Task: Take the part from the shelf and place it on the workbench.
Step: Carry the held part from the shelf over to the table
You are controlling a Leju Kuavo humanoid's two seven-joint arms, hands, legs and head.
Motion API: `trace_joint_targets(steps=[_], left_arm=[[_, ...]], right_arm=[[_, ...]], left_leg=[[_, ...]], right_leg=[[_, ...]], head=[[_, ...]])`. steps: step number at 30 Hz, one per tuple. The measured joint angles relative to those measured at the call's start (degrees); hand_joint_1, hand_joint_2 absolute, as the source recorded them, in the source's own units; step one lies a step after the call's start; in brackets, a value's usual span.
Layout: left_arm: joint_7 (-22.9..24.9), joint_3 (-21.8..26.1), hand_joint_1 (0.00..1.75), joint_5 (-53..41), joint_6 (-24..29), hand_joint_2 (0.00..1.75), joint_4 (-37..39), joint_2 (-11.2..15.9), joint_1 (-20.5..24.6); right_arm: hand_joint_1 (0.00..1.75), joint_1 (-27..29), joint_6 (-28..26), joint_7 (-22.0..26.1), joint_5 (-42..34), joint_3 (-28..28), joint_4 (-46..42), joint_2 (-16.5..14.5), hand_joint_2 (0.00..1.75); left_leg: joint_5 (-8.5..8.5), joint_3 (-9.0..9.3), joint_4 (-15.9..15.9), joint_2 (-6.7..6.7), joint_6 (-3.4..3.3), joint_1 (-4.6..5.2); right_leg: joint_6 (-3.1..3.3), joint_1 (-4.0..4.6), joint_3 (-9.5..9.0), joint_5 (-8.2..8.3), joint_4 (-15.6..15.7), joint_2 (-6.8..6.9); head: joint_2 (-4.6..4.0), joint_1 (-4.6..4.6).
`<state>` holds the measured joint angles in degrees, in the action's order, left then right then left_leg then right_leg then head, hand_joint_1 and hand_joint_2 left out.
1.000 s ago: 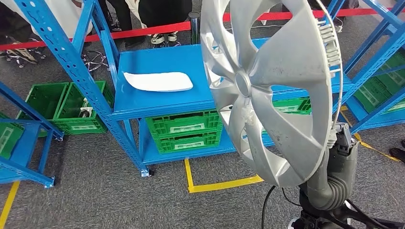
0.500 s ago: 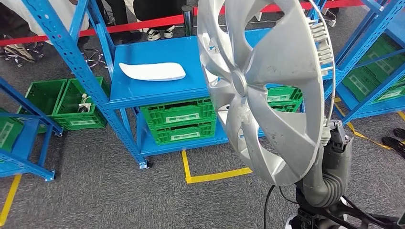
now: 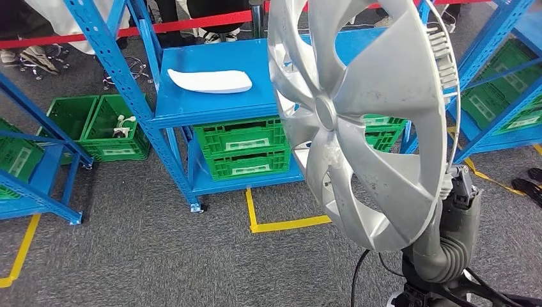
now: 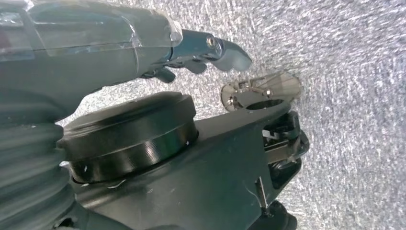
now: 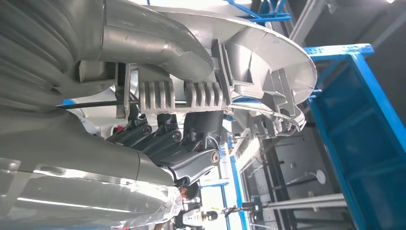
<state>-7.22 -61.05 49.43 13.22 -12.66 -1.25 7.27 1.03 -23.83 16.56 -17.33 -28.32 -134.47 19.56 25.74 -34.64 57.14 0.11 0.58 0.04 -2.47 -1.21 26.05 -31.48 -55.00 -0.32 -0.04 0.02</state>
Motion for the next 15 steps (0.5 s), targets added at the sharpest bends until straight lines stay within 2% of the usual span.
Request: trace_joint_targets(steps=[1,2,3,5,6,7,8,9,10,11,12,13,14,15], left_arm=[[0.01,0.00,0.00,0.02,0.00,1.75,0.01,0.00,-0.06],[0.02,0.00,0.00,0.03,0.00,1.75,0.01,-0.01,-0.08],[0.03,0.00,0.00,0.03,0.00,1.75,0.01,-0.02,-0.10],[0.06,0.00,0.00,0.03,0.00,1.75,0.00,-0.04,-0.07],[0.06,0.00,0.00,0.03,0.00,1.75,0.00,-0.07,-0.06],[0.06,0.00,0.00,0.03,0.00,1.75,0.00,-0.08,-0.06],[0.06,0.00,0.00,0.04,0.00,1.75,0.00,-0.09,-0.06],[0.07,0.00,0.00,0.04,0.00,1.75,0.00,-0.10,-0.06],[0.07,0.00,0.00,0.05,0.00,1.75,0.00,-0.11,-0.05],[0.07,0.00,0.00,0.07,0.00,1.75,0.01,-0.09,-0.02],[0.06,0.00,0.00,0.08,0.01,1.75,0.01,0.01,0.02],[0.03,0.00,0.00,0.10,0.01,1.75,0.01,0.07,0.05],[0.01,0.00,0.00,0.11,0.01,1.75,0.00,0.12,0.09],[-0.02,0.00,0.00,0.13,0.01,1.75,-0.01,0.15,0.11]], right_arm=[[1.75,-0.02,-0.04,-0.02,0.00,0.01,0.01,-0.01,1.75],[1.75,-0.06,-0.07,-0.03,0.00,0.01,0.01,-0.01,1.75],[1.75,-0.10,-0.10,-0.03,0.00,0.02,0.01,-0.02,1.75],[1.75,-0.18,-0.10,-0.04,0.00,0.02,0.00,-0.02,1.75],[1.75,-0.18,-0.10,-0.04,0.00,0.02,0.00,-0.02,1.75],[1.75,-0.17,-0.10,-0.04,0.00,0.02,0.01,-0.02,1.75],[1.75,-0.17,-0.10,-0.05,-0.01,0.02,0.01,-0.03,1.75],[1.75,-0.17,-0.10,-0.08,-0.01,0.01,0.01,-0.03,1.75],[1.75,-0.18,-0.10,-0.10,-0.01,0.01,0.01,-0.04,1.75],[1.75,-0.18,-0.10,-0.13,-0.01,0.01,0.01,-0.04,1.75],[1.75,-0.20,-0.10,-0.15,-0.01,0.01,0.01,-0.04,1.75],[1.75,-0.22,-0.10,-0.20,0.01,0.02,0.01,-0.04,1.75],[1.75,-0.29,-0.10,-0.28,0.03,0.02,0.01,-0.04,1.75],[1.75,-0.35,-0.09,-0.36,0.07,0.02,0.01,-0.05,1.75]], left_leg=[[-0.30,-0.30,0.04,0.06,0.35,-0.01],[0.19,-0.71,0.45,0.13,0.65,-0.06],[1.65,-1.30,1.67,0.19,0.91,-0.13],[6.98,-3.17,7.29,0.21,1.26,-0.29],[9.59,-4.13,11.12,0.15,1.33,-0.34],[11.19,-4.74,14.44,0.07,1.31,-0.37],[11.47,-4.59,16.35,-0.01,1.17,-0.34],[10.59,-3.54,16.42,-0.08,0.86,-0.25],[9.03,-1.51,14.46,-0.18,0.36,-0.09],[7.51,1.34,10.90,-0.36,-0.40,0.22],[6.82,4.33,6.67,-0.55,-1.33,0.61],[6.66,6.80,2.90,-0.72,-2.03,0.99],[6.83,8.31,0.27,-0.84,-2.56,1.34],[7.08,8.89,-1.12,-0.87,-2.80,1.58]], right_leg=[[0.41,-0.02,0.51,0.18,-0.03,0.06],[0.96,-0.03,0.99,0.52,-0.10,0.19],[1.63,-0.02,1.54,0.96,-0.15,0.34],[2.74,0.20,2.70,1.91,-0.22,0.62],[3.04,0.43,3.39,2.36,-0.34,0.71],[3.21,0.68,4.13,2.79,-0.54,0.79],[3.33,0.95,4.95,3.19,-0.82,0.85],[3.42,1.24,5.76,3.56,-1.14,0.89],[3.49,1.53,6.50,3.89,-1.47,0.89],[3.55,1.71,7.09,4.20,-1.75,0.89],[3.50,1.93,7.52,4.50,-1.95,0.90],[3.37,1.95,7.83,4.82,-2.07,0.94],[3.13,1.84,8.06,5.17,-2.10,0.98],[2.82,1.77,8.28,5.55,-2.08,1.02]], head=[[0.00,0.13],[0.00,0.31],[0.00,0.56],[0.00,1.27],[0.00,1.56],[0.00,1.72],[0.00,1.79],[0.00,1.82],[0.00,1.86],[0.00,1.89],[0.00,1.85],[0.00,1.82],[0.00,1.83],[0.00,1.91]])
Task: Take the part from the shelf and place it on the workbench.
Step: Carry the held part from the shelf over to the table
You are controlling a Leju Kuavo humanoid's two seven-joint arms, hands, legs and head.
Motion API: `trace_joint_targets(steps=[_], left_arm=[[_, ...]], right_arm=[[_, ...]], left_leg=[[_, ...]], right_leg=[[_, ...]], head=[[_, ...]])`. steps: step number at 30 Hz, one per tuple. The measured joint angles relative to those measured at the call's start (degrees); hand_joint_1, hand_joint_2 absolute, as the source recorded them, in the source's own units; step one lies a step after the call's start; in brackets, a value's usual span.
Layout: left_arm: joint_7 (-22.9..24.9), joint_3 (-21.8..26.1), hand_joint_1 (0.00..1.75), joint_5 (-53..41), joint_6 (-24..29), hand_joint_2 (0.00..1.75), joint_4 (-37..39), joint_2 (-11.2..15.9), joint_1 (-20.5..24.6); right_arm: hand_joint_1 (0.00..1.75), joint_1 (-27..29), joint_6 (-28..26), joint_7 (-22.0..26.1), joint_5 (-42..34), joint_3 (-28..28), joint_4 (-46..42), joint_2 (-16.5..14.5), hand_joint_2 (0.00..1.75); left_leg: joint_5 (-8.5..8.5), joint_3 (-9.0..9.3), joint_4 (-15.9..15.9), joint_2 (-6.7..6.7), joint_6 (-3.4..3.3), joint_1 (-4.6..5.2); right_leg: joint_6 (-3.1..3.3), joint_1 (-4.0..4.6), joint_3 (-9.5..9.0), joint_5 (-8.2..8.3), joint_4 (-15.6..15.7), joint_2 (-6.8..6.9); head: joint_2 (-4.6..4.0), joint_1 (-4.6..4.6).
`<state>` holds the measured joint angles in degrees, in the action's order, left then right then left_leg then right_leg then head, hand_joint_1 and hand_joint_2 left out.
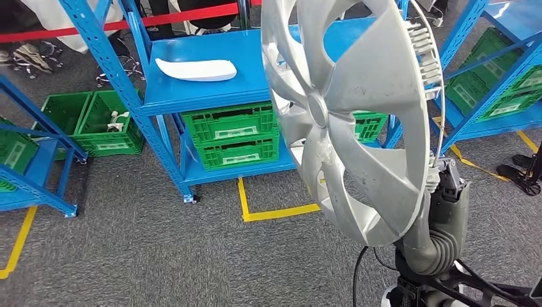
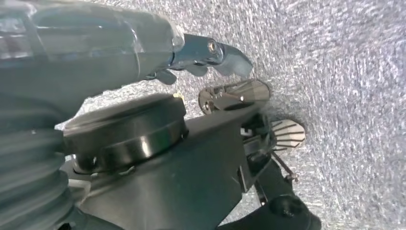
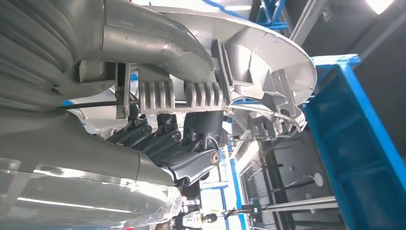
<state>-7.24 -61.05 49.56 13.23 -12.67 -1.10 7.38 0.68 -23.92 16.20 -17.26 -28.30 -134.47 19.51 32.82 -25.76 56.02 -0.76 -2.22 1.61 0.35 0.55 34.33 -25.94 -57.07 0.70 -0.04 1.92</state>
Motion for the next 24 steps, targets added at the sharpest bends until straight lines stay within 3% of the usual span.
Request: trace_joint_targets(steps=[2,3,5,7,8,9,10,12,14,17,19,22,23,24], left_arm=[[-0.02,0.00,0.00,0.09,0.00,1.75,0.01,-0.06,-0.04],[-0.03,0.00,0.00,0.14,0.02,1.75,0.01,-0.08,-0.05],[-0.03,0.00,0.00,0.19,0.05,1.75,0.01,-0.21,-0.08],[0.03,0.00,0.00,0.18,0.05,1.75,0.01,-0.36,-0.14],[0.11,0.00,0.00,0.18,0.04,1.75,0.01,-0.40,-0.17],[0.20,0.00,0.00,0.17,0.05,1.75,0.01,-0.40,-0.19],[0.30,0.00,0.00,0.17,0.08,1.75,0.01,-0.40,-0.18],[0.44,0.00,0.00,0.17,0.15,1.75,0.01,-0.39,-0.14],[0.50,0.00,0.00,0.17,0.19,1.75,0.01,-0.38,-0.09],[0.62,0.00,0.00,0.17,0.26,1.75,0.01,-0.32,-0.14],[0.67,0.00,0.00,0.17,0.33,1.75,0.01,-0.26,-0.13],[0.67,-0.01,0.00,0.17,0.34,1.75,0.01,-0.23,-0.15],[0.67,-0.01,0.00,0.17,0.34,1.75,0.01,-0.23,-0.17],[0.67,-0.01,0.00,0.17,0.34,1.75,0.01,-0.22,-0.19]], right_arm=[[1.75,-0.04,0.03,-0.16,0.19,0.02,-0.01,0.01,1.75],[1.75,-0.03,0.07,-0.21,0.31,0.04,-0.01,0.02,1.75],[1.75,0.03,0.19,-0.27,0.54,0.08,0.00,0.07,1.75],[1.75,0.09,0.34,-0.36,0.88,0.07,0.04,0.07,1.75],[1.75,0.14,0.41,-0.41,1.14,0.07,0.08,0.06,1.75],[1.75,0.17,0.46,-0.46,1.43,0.07,0.11,0.06,1.75],[1.75,0.18,0.50,-0.50,1.73,0.07,0.15,0.07,1.75],[1.75,0.16,0.51,-0.57,2.21,0.07,0.15,0.06,1.75],[1.75,0.17,0.56,-0.62,2.45,0.05,0.12,0.05,1.75],[1.75,0.28,0.60,-0.72,2.79,0.04,0.13,0.06,1.75],[1.75,0.21,0.60,-0.75,3.15,0.05,0.13,0.05,1.75],[1.75,0.16,0.62,-0.82,3.62,0.03,0.13,0.04,1.75],[1.75,0.17,0.62,-0.85,3.72,0.01,0.14,0.04,1.75],[1.75,0.17,0.62,-0.87,3.80,0.01,0.14,0.03,1.75]], left_leg=[[-0.58,-0.18,-1.12,0.10,-0.02,-0.13],[-1.02,-0.35,-1.56,0.19,-0.09,-0.38],[-2.08,-1.03,-1.96,0.40,-0.20,-0.85],[-2.87,-2.10,-1.81,0.51,-0.18,-0.96],[-3.19,-2.62,-1.67,0.58,-0.05,-1.02],[-3.43,-3.11,-1.46,0.63,0.11,-1.09],[-3.60,-3.56,-1.15,0.65,0.29,-1.20],[-3.69,-4.41,-0.29,0.65,0.76,-1.28],[-3.78,-5.39,0.64,0.61,1.37,-1.11],[-4.08,-6.50,1.27,0.46,2.32,-1.10],[-2.01,-7.80,3.90,0.53,2.91,-1.26],[3.90,-12.12,14.31,0.71,3.51,-1.59],[4.76,-13.04,16.82,0.75,3.54,-1.65],[4.49,-12.96,17.33,0.84,3.45,-1.65]], right_leg=[[-0.63,-0.10,0.46,0.34,-0.11,-0.09],[-0.96,-0.10,0.88,-0.41,-0.84,-0.22],[-1.71,-0.37,2.67,-4.28,-5.68,-0.50],[-2.50,-0.86,4.67,-8.54,-12.98,-0.58],[-2.82,-1.08,4.83,-9.42,-15.11,-0.57],[-3.08,-1.30,4.06,-9.21,-15.14,-0.56],[-3.28,-1.52,2.19,-7.97,-12.78,-0.56],[-3.65,-1.85,-2.85,-5.10,-4.64,-0.73],[-3.16,-1.89,-5.34,-4.17,0.39,-0.96],[-1.50,-1.72,-4.60,-4.08,0.51,-0.75],[-0.54,-1.76,-4.19,-3.61,0.61,-0.18],[0.17,-1.44,-3.57,-3.17,0.60,0.93],[0.26,-1.29,-3.41,-3.11,0.53,1.35],[0.29,-1.13,-3.30,-3.07,0.46,1.78]], head=[[0.00,0.22],[0.00,0.19],[0.00,-0.22],[0.00,-0.70],[0.00,-0.85],[0.00,-0.98],[0.00,-1.09],[0.00,-1.40],[0.00,-1.64],[0.00,-1.35],[0.00,-0.99],[0.00,-0.41],[0.00,-0.37],[0.00,-0.35]])
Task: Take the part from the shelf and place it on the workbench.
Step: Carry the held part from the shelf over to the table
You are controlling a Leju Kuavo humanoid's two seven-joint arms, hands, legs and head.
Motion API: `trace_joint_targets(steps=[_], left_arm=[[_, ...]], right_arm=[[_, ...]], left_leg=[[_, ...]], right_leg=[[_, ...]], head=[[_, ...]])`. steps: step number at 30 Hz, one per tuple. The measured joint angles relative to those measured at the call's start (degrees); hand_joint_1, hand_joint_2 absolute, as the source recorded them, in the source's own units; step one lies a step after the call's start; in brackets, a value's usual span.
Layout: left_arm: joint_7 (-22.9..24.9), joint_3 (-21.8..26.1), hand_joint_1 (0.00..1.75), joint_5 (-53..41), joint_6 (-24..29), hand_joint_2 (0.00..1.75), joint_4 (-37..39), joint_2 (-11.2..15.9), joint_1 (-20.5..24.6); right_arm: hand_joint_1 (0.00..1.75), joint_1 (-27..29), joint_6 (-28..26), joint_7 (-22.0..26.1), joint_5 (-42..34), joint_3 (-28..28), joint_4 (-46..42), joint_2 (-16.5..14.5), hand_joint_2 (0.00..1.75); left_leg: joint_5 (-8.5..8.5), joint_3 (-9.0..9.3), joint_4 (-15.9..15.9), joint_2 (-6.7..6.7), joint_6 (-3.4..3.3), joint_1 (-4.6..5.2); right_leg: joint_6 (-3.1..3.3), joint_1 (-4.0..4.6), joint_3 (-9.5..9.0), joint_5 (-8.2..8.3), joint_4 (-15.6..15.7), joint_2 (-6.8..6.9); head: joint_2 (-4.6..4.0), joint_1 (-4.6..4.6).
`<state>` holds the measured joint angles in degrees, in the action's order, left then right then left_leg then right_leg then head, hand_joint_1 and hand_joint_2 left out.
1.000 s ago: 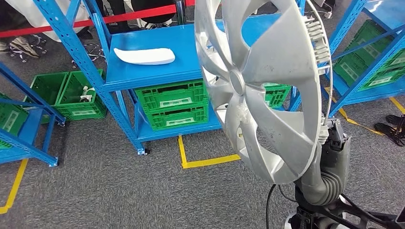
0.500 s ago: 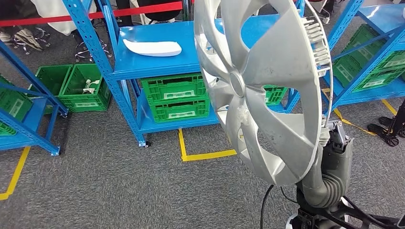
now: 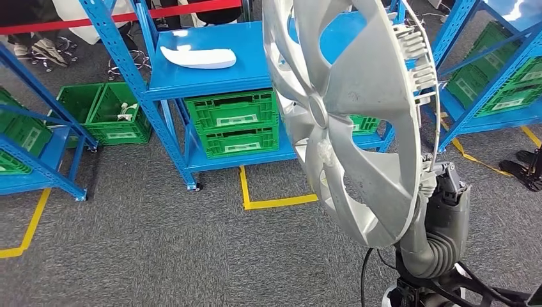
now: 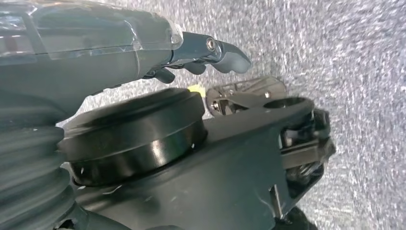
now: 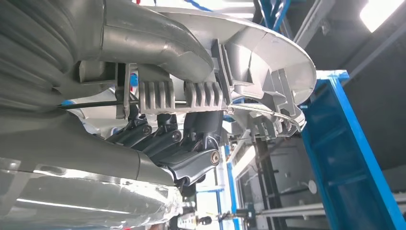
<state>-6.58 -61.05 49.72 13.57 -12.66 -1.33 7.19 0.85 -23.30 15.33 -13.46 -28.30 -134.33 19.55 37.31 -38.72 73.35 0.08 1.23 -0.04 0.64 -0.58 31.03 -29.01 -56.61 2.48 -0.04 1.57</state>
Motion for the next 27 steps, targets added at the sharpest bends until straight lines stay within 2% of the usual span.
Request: trace_joint_targets(steps=[1,2,4,5,6,8,9,10,12,13,14,15,16,17,19,20,21,23,24,25,27], left_arm=[[0.00,0.00,0.00,0.00,0.00,1.75,0.00,0.01,-0.01],[0.00,0.01,0.00,0.00,0.00,1.75,0.00,0.01,0.00],[-0.03,0.01,0.00,-0.01,0.00,1.75,0.00,0.02,0.07],[-0.05,0.01,0.00,-0.01,0.00,1.75,-0.01,0.02,0.11],[-0.07,0.01,0.00,-0.01,0.00,1.75,-0.01,0.02,0.14],[-0.07,0.01,0.00,-0.01,0.01,1.75,-0.01,0.02,0.09],[-0.07,0.01,0.00,-0.01,0.01,1.75,0.00,0.02,0.08],[-0.07,0.01,0.00,-0.01,0.02,1.75,0.00,0.00,0.09],[-0.09,0.01,0.00,-0.02,0.02,1.75,-0.01,-0.11,0.17],[-0.10,0.01,0.00,-0.02,0.02,1.75,-0.02,-0.18,0.15],[-0.10,0.00,0.00,-0.02,0.02,1.75,-0.02,-0.24,0.11],[-0.10,0.00,0.00,-0.02,0.02,1.75,-0.01,-0.25,0.06],[-0.11,0.00,0.00,-0.02,0.02,1.75,-0.01,-0.25,0.02],[-0.13,0.00,0.00,-0.01,0.02,1.75,0.00,-0.23,0.01],[-0.19,0.01,0.00,-0.01,0.02,1.75,0.00,-0.28,0.04],[-0.22,0.01,0.00,-0.01,0.02,1.75,-0.01,-0.33,0.05],[-0.25,0.01,0.00,-0.01,0.02,1.75,-0.01,-0.38,0.05],[-0.26,0.01,0.00,-0.01,0.02,1.75,-0.01,-0.37,-0.01],[-0.25,0.01,0.00,0.01,0.02,1.75,0.00,-0.32,-0.06],[-0.24,0.00,0.00,0.02,0.02,1.75,0.00,-0.28,-0.07],[-0.22,-0.01,0.00,0.07,0.02,1.75,0.00,-0.24,-0.02]], right_arm=[[1.75,0.00,0.00,-0.02,0.07,-0.01,0.00,-0.01,1.75],[1.75,-0.01,0.00,-0.04,0.11,-0.01,0.00,-0.01,1.75],[1.75,-0.03,0.00,-0.05,0.18,-0.01,-0.01,-0.01,1.75],[1.75,-0.04,0.00,-0.06,0.20,-0.01,-0.01,-0.01,1.75],[1.75,-0.03,0.00,-0.07,0.22,-0.01,-0.01,-0.01,1.75],[1.75,-0.04,0.00,-0.09,0.24,-0.01,-0.01,-0.01,1.75],[1.75,-0.05,0.00,-0.10,0.24,-0.01,-0.02,-0.01,1.75],[1.75,-0.05,0.00,-0.11,0.25,-0.01,-0.04,0.00,1.75],[1.75,0.00,0.00,-0.13,0.25,-0.01,-0.04,0.02,1.75],[1.75,0.04,0.01,-0.14,0.25,-0.02,-0.03,0.02,1.75],[1.75,0.06,0.02,-0.19,0.25,-0.02,-0.01,0.02,1.75],[1.75,0.06,0.03,-0.24,0.25,-0.03,0.01,0.02,1.75],[1.75,0.04,0.04,-0.31,0.26,-0.03,0.02,0.02,1.75],[1.75,0.01,0.05,-0.40,0.30,-0.03,0.02,0.02,1.75],[1.75,-0.10,0.09,-0.54,0.44,-0.03,0.00,0.02,1.75],[1.75,-0.20,0.13,-0.60,0.56,-0.04,-0.02,0.02,1.75],[1.75,-0.31,0.18,-0.67,0.68,-0.04,-0.03,0.02,1.75],[1.75,-0.47,0.24,-0.84,0.86,-0.04,-0.03,0.01,1.75],[1.75,-0.55,0.25,-0.92,0.90,-0.05,-0.02,0.00,1.75],[1.75,-0.60,0.24,-0.97,0.95,-0.05,-0.03,-0.01,1.75],[1.75,-0.57,0.22,-0.99,1.12,-0.08,-0.05,-0.01,1.75]], left_leg=[[-1.28,1.17,-1.68,0.26,-0.20,0.04],[-3.19,3.23,-5.16,1.00,-0.53,0.14],[-5.92,7.27,-12.76,3.87,-1.36,0.67],[-6.42,8.29,-15.00,4.93,-1.70,0.94],[-6.45,8.53,-15.99,5.30,-1.96,1.20],[-6.89,8.20,-16.36,3.97,-2.45,1.22],[-7.25,8.03,-16.53,3.21,-2.75,1.11],[-7.63,7.89,-16.69,2.46,-3.09,0.96],[-8.19,7.53,-16.80,0.93,-3.59,0.80],[-8.38,7.37,-16.78,0.12,-3.73,0.82],[-8.53,7.23,-16.75,-0.70,-3.79,0.85],[-8.66,7.13,-16.71,-1.49,-3.78,0.87],[-8.76,7.07,-16.64,-2.25,-3.75,0.88],[-8.82,7.06,-16.55,-2.94,-3.71,0.90],[-8.89,6.87,-16.30,-4.10,-3.55,0.96],[-8.98,6.58,-16.15,-4.54,-3.35,0.99],[-9.12,6.18,-16.04,-4.87,-3.08,0.98],[-9.44,5.48,-15.92,-5.34,-2.41,1.00],[-9.21,5.18,-15.67,-4.58,-2.11,1.10],[-8.37,4.61,-14.66,-3.24,-1.74,1.14],[-4.98,2.09,-9.28,-0.33,-0.91,0.75]], right_leg=[[0.00,0.14,0.04,0.01,-0.07,0.43],[-0.01,0.27,0.00,0.02,-0.11,0.85],[-0.16,0.53,-0.03,0.06,-0.23,1.61],[-0.33,0.65,0.04,0.12,-0.30,2.04],[-0.55,0.72,0.13,0.19,-0.36,2.57],[-1.12,0.70,0.29,0.16,-0.44,3.56],[-1.46,0.59,0.44,-0.35,-0.84,3.13],[-1.81,0.47,0.92,-1.50,-2.16,2.04],[-2.35,0.23,3.15,-5.42,-8.35,-0.89],[-2.48,0.17,4.61,-7.34,-12.33,-1.70],[-2.52,0.16,5.71,-8.43,-15.40,-2.05],[-2.48,0.16,6.08,-8.38,-16.63,-2.21],[-2.34,0.17,5.51,-7.18,-15.62,-2.36],[-2.10,0.18,4.05,-5.09,-12.54,-2.64],[-1.41,0.17,0.66,-1.29,-4.82,-4.23],[-1.12,0.18,-0.48,-0.43,-2.07,-4.90],[-0.90,0.19,-0.95,-0.31,-0.64,-5.33],[-0.64,0.12,-1.00,-0.47,0.21,-4.79],[-0.46,-0.02,-0.98,-0.31,0.50,-4.35],[-0.27,-0.18,-0.99,-0.10,0.76,-3.87],[-0.01,-0.37,-1.00,0.17,1.03,-2.75]], head=[[0.00,0.02],[0.00,0.03],[0.00,0.01],[0.00,0.00],[0.00,-0.04],[0.00,-0.07],[0.00,-0.13],[0.00,-0.27],[0.00,-0.90],[0.00,-1.27],[0.00,-1.60],[0.00,-1.84],[0.00,-2.03],[0.00,-2.18],[0.00,-2.33],[0.00,-2.33],[0.00,-2.32],[0.00,-2.25],[0.00,-2.21],[0.00,-1.93],[0.00,-1.33]])
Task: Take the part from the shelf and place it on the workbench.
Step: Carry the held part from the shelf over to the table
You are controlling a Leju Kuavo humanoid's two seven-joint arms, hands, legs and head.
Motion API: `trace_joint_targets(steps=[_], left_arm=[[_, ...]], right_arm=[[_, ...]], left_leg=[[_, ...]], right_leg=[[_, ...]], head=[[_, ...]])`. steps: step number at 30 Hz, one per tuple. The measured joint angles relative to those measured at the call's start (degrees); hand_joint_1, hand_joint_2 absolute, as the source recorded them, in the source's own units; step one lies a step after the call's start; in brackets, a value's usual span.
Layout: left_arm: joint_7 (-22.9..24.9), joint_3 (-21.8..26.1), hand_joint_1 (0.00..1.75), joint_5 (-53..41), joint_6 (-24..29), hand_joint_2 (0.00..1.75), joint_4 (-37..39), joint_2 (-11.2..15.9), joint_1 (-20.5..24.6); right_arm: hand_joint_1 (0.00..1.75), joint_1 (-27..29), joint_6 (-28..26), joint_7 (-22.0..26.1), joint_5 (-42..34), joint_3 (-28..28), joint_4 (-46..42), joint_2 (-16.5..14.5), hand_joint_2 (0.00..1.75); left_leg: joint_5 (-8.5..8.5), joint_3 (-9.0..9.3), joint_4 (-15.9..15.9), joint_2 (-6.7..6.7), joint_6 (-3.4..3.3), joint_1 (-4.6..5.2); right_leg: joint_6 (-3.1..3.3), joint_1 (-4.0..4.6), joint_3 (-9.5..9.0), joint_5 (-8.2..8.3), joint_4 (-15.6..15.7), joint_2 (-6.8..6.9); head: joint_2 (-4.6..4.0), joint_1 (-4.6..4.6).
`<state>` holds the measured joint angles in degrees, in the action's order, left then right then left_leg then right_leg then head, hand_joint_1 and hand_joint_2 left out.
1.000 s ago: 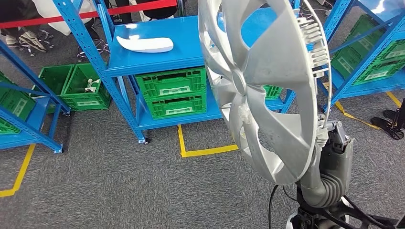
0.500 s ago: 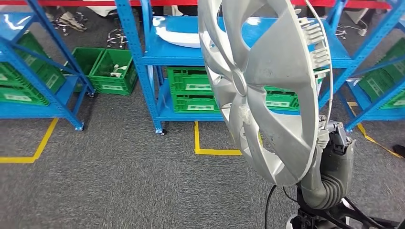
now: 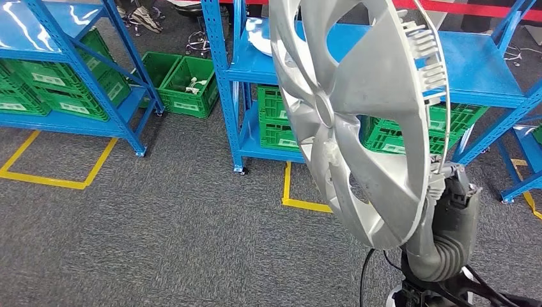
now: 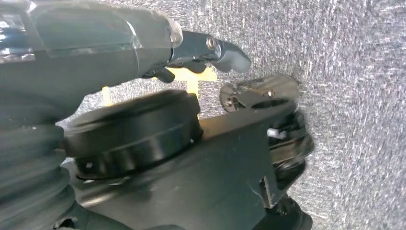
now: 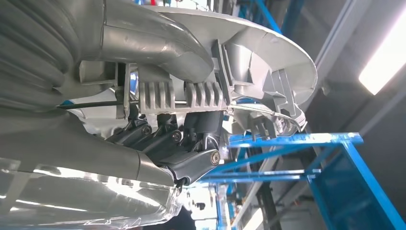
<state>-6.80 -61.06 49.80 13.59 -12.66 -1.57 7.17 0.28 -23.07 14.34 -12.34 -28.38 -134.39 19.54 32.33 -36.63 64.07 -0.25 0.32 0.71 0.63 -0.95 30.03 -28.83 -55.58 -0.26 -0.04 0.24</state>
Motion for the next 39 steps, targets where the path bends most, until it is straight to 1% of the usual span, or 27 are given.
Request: trace_joint_targets(steps=[2,3,4,5,7,9,10,12,14,15,17,18,19,20,21,23,25,27,29,31,32,33,34,35,36,37,39], left_arm=[[0.04,-0.01,0.00,0.04,-0.01,1.75,0.00,0.00,0.03],[0.06,-0.01,0.00,0.05,-0.02,1.75,0.00,0.01,0.01],[0.05,-0.01,0.00,0.03,-0.02,1.75,0.00,0.02,-0.02],[0.02,-0.01,0.00,-0.01,-0.02,1.75,0.00,0.03,-0.03],[-0.08,-0.01,0.00,-0.09,-0.03,1.75,-0.01,0.04,0.00],[-0.18,-0.01,0.00,-0.15,-0.03,1.75,-0.01,0.05,0.02],[-0.22,-0.01,0.00,-0.17,-0.03,1.75,-0.01,0.07,0.00],[-0.25,0.00,0.00,-0.25,0.10,1.75,0.00,0.14,0.00],[-0.07,0.01,0.00,-0.32,0.30,1.75,0.00,0.24,0.08],[0.15,0.01,0.00,-0.33,0.37,1.75,0.00,0.31,0.10],[1.00,0.01,0.00,-0.20,0.42,1.75,0.01,0.47,0.11],[1.53,0.01,0.00,-0.05,0.42,1.75,0.02,0.56,0.08],[2.06,0.01,0.00,0.18,0.42,1.75,0.05,0.64,0.06],[2.49,0.01,0.00,0.43,0.42,1.75,0.09,0.73,0.03],[2.77,0.01,0.00,0.71,0.42,1.75,0.12,0.78,0.02],[2.97,0.02,0.00,1.24,0.48,1.75,0.15,0.73,0.07],[2.50,0.02,0.00,1.83,0.66,1.75,0.14,0.57,0.07],[1.10,0.02,0.00,2.26,0.78,1.75,0.14,0.60,-0.03],[-0.34,0.02,0.00,2.26,0.84,1.75,0.15,0.75,-0.02],[-1.13,0.02,0.00,2.15,1.13,1.75,0.16,0.97,0.10],[-1.49,0.02,0.00,2.15,1.29,1.75,0.17,1.12,0.13],[-1.87,0.02,0.00,2.16,1.41,1.75,0.17,1.32,0.10],[-2.22,0.02,0.00,2.17,1.48,1.75,0.17,1.54,0.07],[-2.42,0.02,0.00,2.21,1.56,1.75,0.17,1.77,0.05],[-2.40,0.02,0.00,2.24,1.65,1.75,0.17,1.99,0.05],[-2.25,0.02,0.00,2.27,1.74,1.75,0.17,2.15,0.07],[-1.66,0.02,0.00,2.28,1.86,1.75,0.17,2.36,0.11]], right_arm=[[1.75,0.32,-0.08,0.00,0.19,-0.04,0.03,0.01,1.75],[1.75,0.55,-0.12,0.03,0.21,-0.08,0.06,0.01,1.75],[1.75,0.87,-0.16,0.21,0.16,-0.11,0.08,0.00,1.75],[1.75,1.26,-0.18,0.54,0.07,-0.15,0.09,-0.01,1.75],[1.75,2.08,-0.18,1.59,-0.15,-0.21,0.12,-0.02,1.75],[1.75,2.59,-0.18,2.44,-0.37,-0.27,0.20,-0.03,1.75],[1.75,2.76,-0.16,2.77,-0.61,-0.30,0.26,-0.04,1.75],[1.75,3.08,-0.04,3.55,-1.54,-0.34,0.45,-0.06,1.75],[1.75,3.51,0.37,4.57,-2.62,-0.35,0.73,-0.05,1.75],[1.75,3.68,0.68,5.04,-3.04,-0.36,0.89,-0.04,1.75],[1.75,3.84,1.43,5.65,-3.67,-0.39,1.33,-0.02,1.75],[1.75,3.84,1.75,5.75,-3.83,-0.40,1.58,-0.02,1.75],[1.75,3.80,2.04,5.76,-3.95,-0.40,1.85,-0.02,1.75],[1.75,3.72,2.32,5.76,-4.04,-0.40,2.11,-0.02,1.75],[1.75,3.58,2.63,5.76,-4.17,-0.40,2.36,-0.03,1.75],[1.75,3.16,3.53,5.80,-4.45,-0.41,2.82,-0.05,1.75],[1.75,2.61,4.74,6.04,-4.77,-0.44,3.27,-0.07,1.75],[1.75,2.00,5.99,6.80,-5.23,-0.45,3.82,-0.19,1.75],[1.75,1.52,7.32,8.03,-5.62,-0.44,4.42,-0.64,1.75],[1.75,1.13,8.74,8.78,-6.12,-0.45,4.94,-1.23,1.75],[1.75,0.99,9.38,8.89,-6.53,-0.46,5.24,-1.48,1.75],[1.75,0.91,9.92,8.95,-7.03,-0.48,5.63,-1.72,1.75],[1.75,0.91,10.37,9.09,-7.52,-0.49,6.06,-1.93,1.75],[1.75,0.94,10.76,9.30,-8.01,-0.49,6.50,-2.11,1.75],[1.75,0.96,11.10,9.56,-8.38,-0.49,6.87,-2.27,1.75],[1.75,0.96,11.41,9.82,-8.62,-0.50,7.19,-2.42,1.75],[1.75,0.93,11.84,10.16,-8.81,-0.51,7.77,-2.68,1.75]], left_leg=[[3.20,-3.33,7.30,0.57,0.78,-0.82],[3.48,-4.12,9.12,0.54,1.08,-1.15],[2.68,-3.81,8.77,0.61,1.34,-1.41],[1.07,-2.41,6.35,0.90,1.56,-1.61],[-1.97,1.78,-1.28,3.12,1.74,-1.63],[-2.78,3.75,-5.30,4.78,1.04,-1.24],[-2.64,3.60,-5.41,4.69,0.47,-0.97],[-2.93,3.33,-5.56,3.62,-0.56,-0.87],[-3.35,3.28,-5.84,2.44,-1.34,-0.96],[-3.50,3.22,-5.90,1.85,-1.62,-0.92],[-3.72,3.03,-5.89,0.61,-2.05,-0.52],[-3.80,2.96,-5.88,-0.10,-2.22,-0.25],[-3.89,2.93,-5.87,-0.83,-2.36,0.01],[-3.96,2.94,-5.87,-1.56,-2.46,0.24],[-4.03,2.98,-5.87,-2.25,-2.52,0.41],[-4.24,2.83,-5.82,-3.41,-2.48,0.57],[-4.62,2.29,-5.79,-4.34,-2.03,0.38],[-4.90,1.86,-5.85,-4.74,-1.44,0.25],[-3.58,0.96,-4.25,-2.37,-0.75,0.40],[-0.19,-1.87,1.56,0.25,0.19,-0.05],[1.42,-3.68,5.25,0.49,0.68,-0.55],[2.24,-4.99,8.00,0.49,1.13,-1.01],[1.99,-5.36,8.85,0.52,1.56,-1.39],[0.81,-4.64,7.60,0.74,1.96,-1.70],[-1.06,-2.79,4.33,1.34,2.31,-1.93],[-2.45,-0.64,0.44,2.74,2.59,-1.92],[-3.84,2.20,-4.79,4.90,2.19,-1.71]], right_leg=[[0.02,-0.06,0.13,-0.01,-0.10,1.25],[-0.06,-0.14,0.19,-0.04,-0.20,1.88],[-0.20,-0.25,0.24,-0.12,-0.32,2.51],[-0.41,-0.38,0.24,-0.23,-0.48,3.08],[-1.13,-0.49,0.24,-0.59,-0.94,4.03],[-1.97,-0.38,0.28,-0.78,-1.29,4.66],[-2.37,-0.34,0.28,-0.73,-1.27,4.95],[-3.07,-0.59,0.20,-0.88,-1.19,5.26],[-3.46,-0.75,1.12,-3.07,-3.63,3.67],[-3.46,-0.71,2.36,-5.05,-6.69,2.44],[-3.15,-0.49,5.66,-8.75,-14.51,0.98],[-2.87,-0.34,6.77,-9.37,-17.02,0.74],[-2.49,-0.15,6.99,-8.82,-17.46,0.60],[-2.00,0.10,6.21,-7.21,-15.66,0.39],[-1.38,0.40,4.64,-4.93,-12.10,-0.21],[-0.16,0.84,1.53,-1.80,-5.07,-2.13],[0.46,1.12,0.34,-1.25,-2.05,-2.91],[0.50,1.07,0.11,-0.90,-0.96,-1.91],[0.48,0.70,-0.32,-0.30,0.19,-0.73],[0.51,0.49,-0.54,-0.04,0.71,0.55],[0.53,0.42,-0.53,-0.04,0.71,1.26],[0.44,0.32,-0.52,-0.08,0.67,1.94],[0.27,0.17,-0.52,-0.16,0.60,2.63],[0.04,-0.02,-0.53,-0.29,0.46,3.28],[-0.31,-0.25,-0.55,-0.48,0.20,3.88],[-0.74,-0.40,-0.55,-0.75,-0.12,4.40],[-1.70,-0.42,-0.55,-1.26,-0.77,5.20]], head=[[0.00,0.45],[0.00,0.56],[0.00,0.66],[0.00,0.74],[0.00,0.94],[0.00,0.96],[0.00,0.91],[0.00,0.64],[0.00,0.22],[0.00,-0.21],[0.00,-0.97],[0.00,-1.17],[0.00,-1.25],[0.00,-1.29],[0.00,-1.33],[0.00,-1.11],[0.00,-1.06],[0.00,-1.33],[0.00,-1.00],[0.00,-0.33],[0.00,-0.03],[0.00,0.13],[0.00,0.25],[0.00,0.33],[0.00,0.39],[0.00,0.50],[0.00,0.72]])
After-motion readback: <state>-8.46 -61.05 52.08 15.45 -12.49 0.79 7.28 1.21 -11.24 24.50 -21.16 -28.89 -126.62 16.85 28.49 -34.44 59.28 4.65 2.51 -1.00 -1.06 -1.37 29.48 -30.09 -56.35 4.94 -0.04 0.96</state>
